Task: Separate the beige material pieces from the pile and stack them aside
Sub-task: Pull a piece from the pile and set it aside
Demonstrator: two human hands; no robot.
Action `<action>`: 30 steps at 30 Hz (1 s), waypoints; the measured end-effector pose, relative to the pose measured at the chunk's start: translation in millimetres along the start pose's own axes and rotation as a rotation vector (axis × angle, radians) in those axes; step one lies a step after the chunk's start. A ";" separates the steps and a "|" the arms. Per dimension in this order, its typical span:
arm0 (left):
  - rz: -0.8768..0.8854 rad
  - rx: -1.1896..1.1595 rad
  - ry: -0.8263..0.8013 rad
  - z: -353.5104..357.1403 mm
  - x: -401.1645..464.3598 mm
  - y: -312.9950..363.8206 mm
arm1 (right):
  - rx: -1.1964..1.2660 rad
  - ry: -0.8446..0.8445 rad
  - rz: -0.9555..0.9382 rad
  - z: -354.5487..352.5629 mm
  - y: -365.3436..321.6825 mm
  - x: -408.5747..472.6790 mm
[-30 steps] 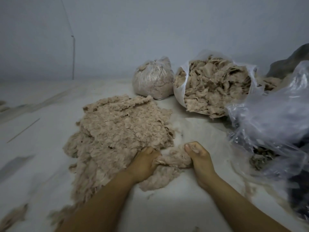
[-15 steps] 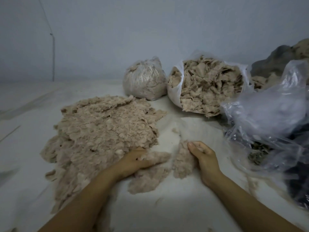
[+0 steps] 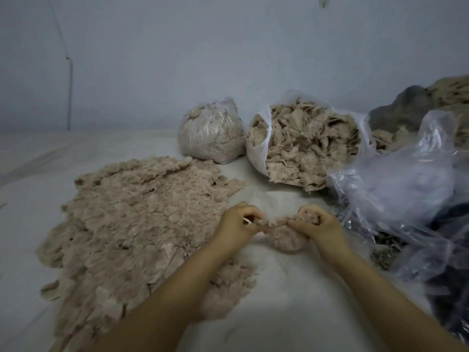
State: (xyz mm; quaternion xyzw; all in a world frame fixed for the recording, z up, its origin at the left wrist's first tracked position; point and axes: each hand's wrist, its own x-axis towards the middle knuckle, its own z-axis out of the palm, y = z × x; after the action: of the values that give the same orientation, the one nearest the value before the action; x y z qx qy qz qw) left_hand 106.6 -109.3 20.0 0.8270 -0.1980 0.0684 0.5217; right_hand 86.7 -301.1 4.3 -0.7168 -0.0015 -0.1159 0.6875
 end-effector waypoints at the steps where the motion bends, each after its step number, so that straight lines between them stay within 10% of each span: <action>1: 0.091 0.080 0.000 -1.9 -1.0 -1.1 | -0.101 -0.037 -0.081 -8.3 -1.0 3.2; 7: 0.231 0.618 -0.584 -0.9 -25.4 -27.9 | -0.853 -0.336 -0.280 -53.5 19.7 -11.1; 11: 0.157 0.563 -0.299 1.6 -11.4 -17.2 | -0.694 0.009 -0.230 -50.9 16.9 -19.5; 17: 0.099 0.798 -0.657 48.4 -15.1 -37.3 | -1.214 -0.615 -0.175 -26.6 41.4 -47.5; 24: -0.113 0.224 -0.384 14.5 -0.6 -39.6 | -1.280 -0.387 -0.170 -22.8 42.9 -57.3; 30: -0.150 0.487 -0.575 -67.9 -16.8 -29.8 | -1.344 -0.413 -0.134 8.4 40.1 -31.3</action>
State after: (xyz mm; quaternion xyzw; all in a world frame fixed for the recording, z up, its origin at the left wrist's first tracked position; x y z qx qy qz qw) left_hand 109.5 -33.4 20.0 0.9243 -0.2533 -0.1596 0.2368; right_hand 64.2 -290.1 -40.7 -0.9919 -0.1043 0.0044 0.0729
